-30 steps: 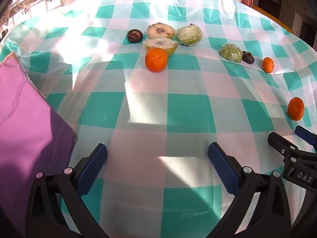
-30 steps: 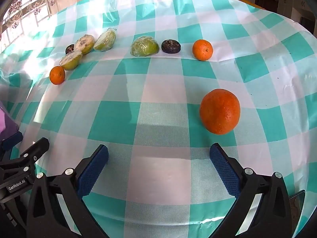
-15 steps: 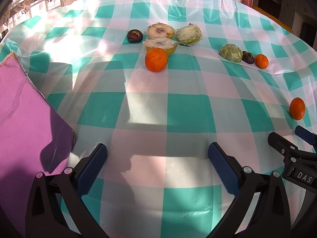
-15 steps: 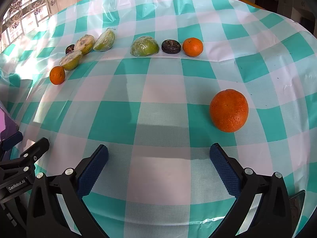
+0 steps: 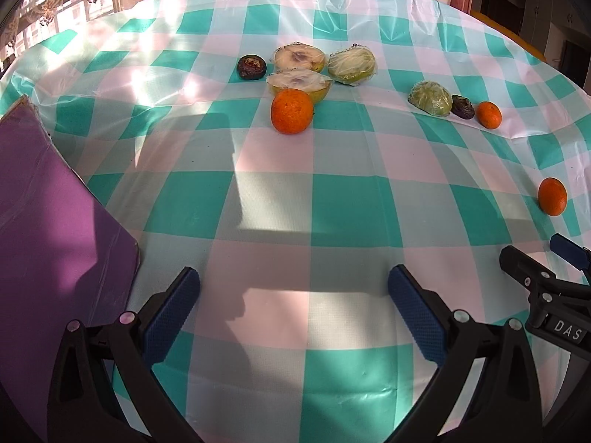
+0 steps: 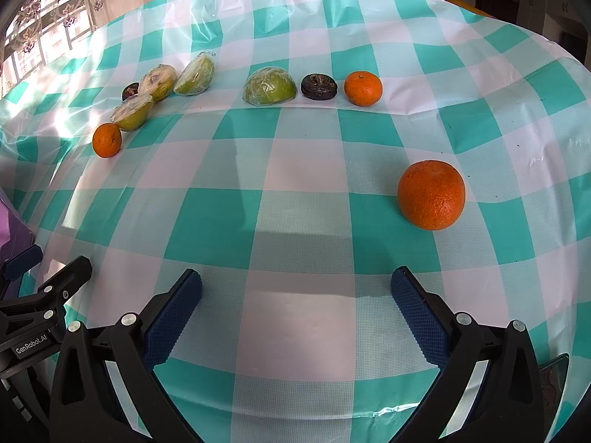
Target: Organize fruits
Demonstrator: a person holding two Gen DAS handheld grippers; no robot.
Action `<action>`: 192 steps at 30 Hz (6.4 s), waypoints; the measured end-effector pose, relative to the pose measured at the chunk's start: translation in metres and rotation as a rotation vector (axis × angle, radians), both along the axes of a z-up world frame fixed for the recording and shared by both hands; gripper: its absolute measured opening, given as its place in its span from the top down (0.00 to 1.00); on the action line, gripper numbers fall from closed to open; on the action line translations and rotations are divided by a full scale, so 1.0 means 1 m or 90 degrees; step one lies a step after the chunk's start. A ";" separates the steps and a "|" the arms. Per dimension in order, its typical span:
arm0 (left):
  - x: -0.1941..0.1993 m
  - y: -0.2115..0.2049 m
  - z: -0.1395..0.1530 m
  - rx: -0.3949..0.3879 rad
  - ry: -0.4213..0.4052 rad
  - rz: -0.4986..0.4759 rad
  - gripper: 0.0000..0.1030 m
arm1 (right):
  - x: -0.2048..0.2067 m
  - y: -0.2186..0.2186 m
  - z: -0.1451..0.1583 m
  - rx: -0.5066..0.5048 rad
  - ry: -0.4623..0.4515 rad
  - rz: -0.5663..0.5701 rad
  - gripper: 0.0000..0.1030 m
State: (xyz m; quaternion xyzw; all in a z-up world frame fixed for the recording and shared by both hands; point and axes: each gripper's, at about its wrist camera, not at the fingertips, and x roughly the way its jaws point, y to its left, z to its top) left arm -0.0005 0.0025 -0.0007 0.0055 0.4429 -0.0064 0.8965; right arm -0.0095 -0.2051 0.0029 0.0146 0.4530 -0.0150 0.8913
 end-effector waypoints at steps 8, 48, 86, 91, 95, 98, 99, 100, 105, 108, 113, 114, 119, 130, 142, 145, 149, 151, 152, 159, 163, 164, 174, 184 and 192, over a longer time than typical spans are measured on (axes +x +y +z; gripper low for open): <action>0.000 -0.001 0.000 0.000 0.000 0.000 0.01 | 0.000 0.000 0.000 0.000 0.000 0.000 0.04; 0.000 -0.001 0.000 0.000 0.000 0.001 0.01 | 0.000 0.000 0.000 0.000 0.000 -0.001 0.04; 0.074 0.010 0.008 -0.043 -0.008 0.011 0.03 | 0.025 -0.071 0.011 0.014 -0.032 -0.129 0.48; 0.108 0.013 0.009 -0.054 -0.010 0.048 0.07 | 0.031 -0.070 0.011 0.007 -0.028 -0.129 0.48; 0.126 0.007 0.009 -0.016 -0.012 0.052 0.21 | 0.030 -0.069 0.012 0.010 -0.034 -0.121 0.57; 0.127 0.008 0.012 -0.015 -0.024 0.058 0.44 | 0.029 -0.069 0.012 0.018 -0.038 -0.113 0.58; 0.125 0.009 0.013 -0.024 -0.029 0.053 0.63 | 0.029 -0.070 0.012 0.023 -0.040 -0.114 0.58; 0.123 0.010 0.013 -0.035 -0.032 0.050 0.68 | 0.028 -0.071 0.012 0.028 -0.042 -0.114 0.58; 0.109 0.012 0.014 -0.079 -0.045 0.057 0.69 | 0.027 -0.074 0.012 0.052 -0.049 -0.110 0.58; 0.095 0.011 0.015 -0.120 -0.063 0.052 0.69 | 0.026 -0.077 0.012 0.071 -0.053 -0.111 0.58; 0.072 0.008 0.013 -0.168 -0.068 0.041 0.69 | 0.024 -0.078 0.012 0.081 -0.061 -0.110 0.58; 0.067 0.008 0.013 -0.174 -0.070 0.040 0.69 | 0.024 -0.078 0.012 0.081 -0.062 -0.111 0.58; 0.042 0.006 0.012 -0.187 -0.076 0.029 0.69 | 0.022 -0.079 0.013 0.087 -0.072 -0.109 0.58; -0.031 -0.010 0.007 -0.186 -0.055 -0.046 0.69 | 0.004 -0.055 0.009 0.150 -0.062 -0.039 0.58; -0.085 -0.004 0.006 -0.188 -0.054 -0.078 0.69 | -0.036 0.005 0.011 0.155 -0.062 0.063 0.58; -0.091 -0.005 0.007 -0.182 -0.058 -0.084 0.69 | -0.043 0.016 0.010 0.155 -0.056 0.083 0.58; -0.096 -0.003 0.007 -0.184 -0.060 -0.087 0.69 | -0.050 0.029 0.009 0.149 -0.050 0.104 0.58; -0.099 0.000 0.007 -0.191 -0.061 -0.082 0.69 | -0.053 0.034 0.009 0.150 -0.047 0.112 0.58; -0.100 0.001 0.006 -0.195 -0.061 -0.080 0.69 | -0.054 0.036 0.008 0.150 -0.045 0.116 0.58; -0.116 0.002 0.014 -0.145 -0.092 -0.063 0.69 | -0.067 0.051 0.010 0.152 -0.049 0.142 0.58; -0.132 0.000 0.035 -0.110 -0.130 -0.062 0.69 | -0.078 0.056 0.016 0.160 -0.074 0.160 0.58; -0.137 -0.001 0.042 -0.095 -0.143 -0.061 0.69 | -0.080 0.058 0.017 0.161 -0.079 0.164 0.58; -0.189 0.029 0.104 -0.046 -0.242 -0.023 0.69 | -0.114 0.097 0.053 0.136 -0.183 0.252 0.58; -0.229 0.111 0.162 -0.024 -0.340 0.113 0.68 | -0.153 0.146 0.097 0.134 -0.280 0.371 0.58; -0.232 0.196 0.153 -0.028 -0.286 0.239 0.68 | -0.154 0.206 0.111 0.127 -0.270 0.446 0.58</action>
